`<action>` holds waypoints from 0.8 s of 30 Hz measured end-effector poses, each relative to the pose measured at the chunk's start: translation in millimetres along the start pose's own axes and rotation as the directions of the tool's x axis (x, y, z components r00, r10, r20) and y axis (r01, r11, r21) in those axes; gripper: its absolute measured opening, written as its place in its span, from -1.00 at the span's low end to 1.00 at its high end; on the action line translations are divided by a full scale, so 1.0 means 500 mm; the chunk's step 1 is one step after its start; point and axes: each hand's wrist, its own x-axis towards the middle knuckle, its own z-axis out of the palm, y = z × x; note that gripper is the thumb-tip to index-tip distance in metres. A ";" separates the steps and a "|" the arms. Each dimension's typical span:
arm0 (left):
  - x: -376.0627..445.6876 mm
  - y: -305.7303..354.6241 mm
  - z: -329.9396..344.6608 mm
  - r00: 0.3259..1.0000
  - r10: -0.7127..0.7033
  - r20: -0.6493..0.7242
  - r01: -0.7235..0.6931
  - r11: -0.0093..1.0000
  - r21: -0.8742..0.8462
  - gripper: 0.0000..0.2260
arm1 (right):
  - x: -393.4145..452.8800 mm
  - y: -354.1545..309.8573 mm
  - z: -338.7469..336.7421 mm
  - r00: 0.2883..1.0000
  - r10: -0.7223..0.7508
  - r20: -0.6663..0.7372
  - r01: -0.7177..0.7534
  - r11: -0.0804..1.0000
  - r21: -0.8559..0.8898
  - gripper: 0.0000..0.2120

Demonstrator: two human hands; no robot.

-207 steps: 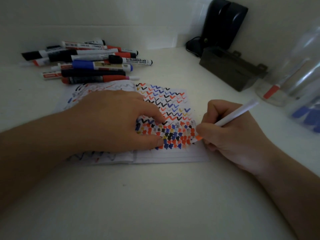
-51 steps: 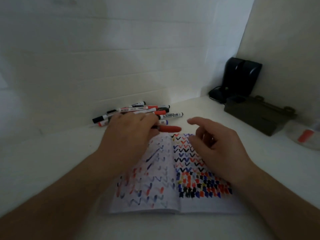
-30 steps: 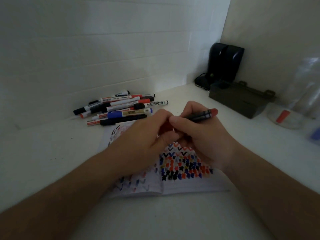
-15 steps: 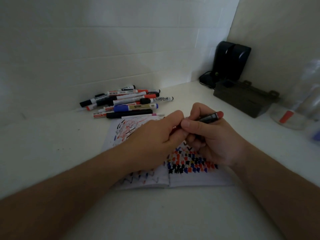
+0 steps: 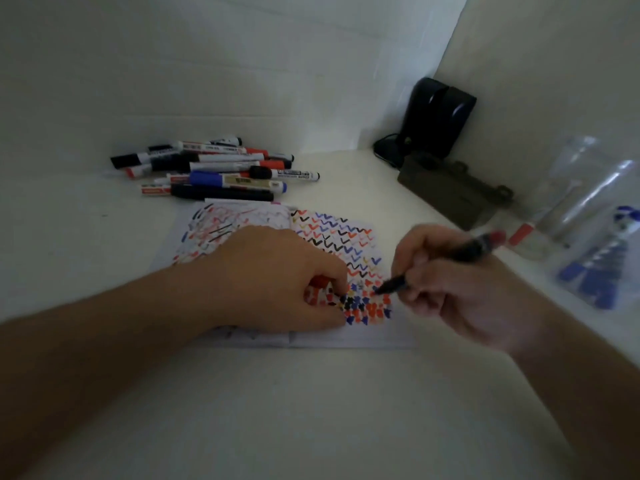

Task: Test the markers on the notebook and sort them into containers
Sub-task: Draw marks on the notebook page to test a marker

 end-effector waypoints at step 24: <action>0.005 0.006 0.009 0.997 -0.080 0.000 0.080 0.995 0.051 -0.58 | -0.018 0.055 0.041 0.937 -0.095 -0.337 -0.061 0.903 -0.425 -0.72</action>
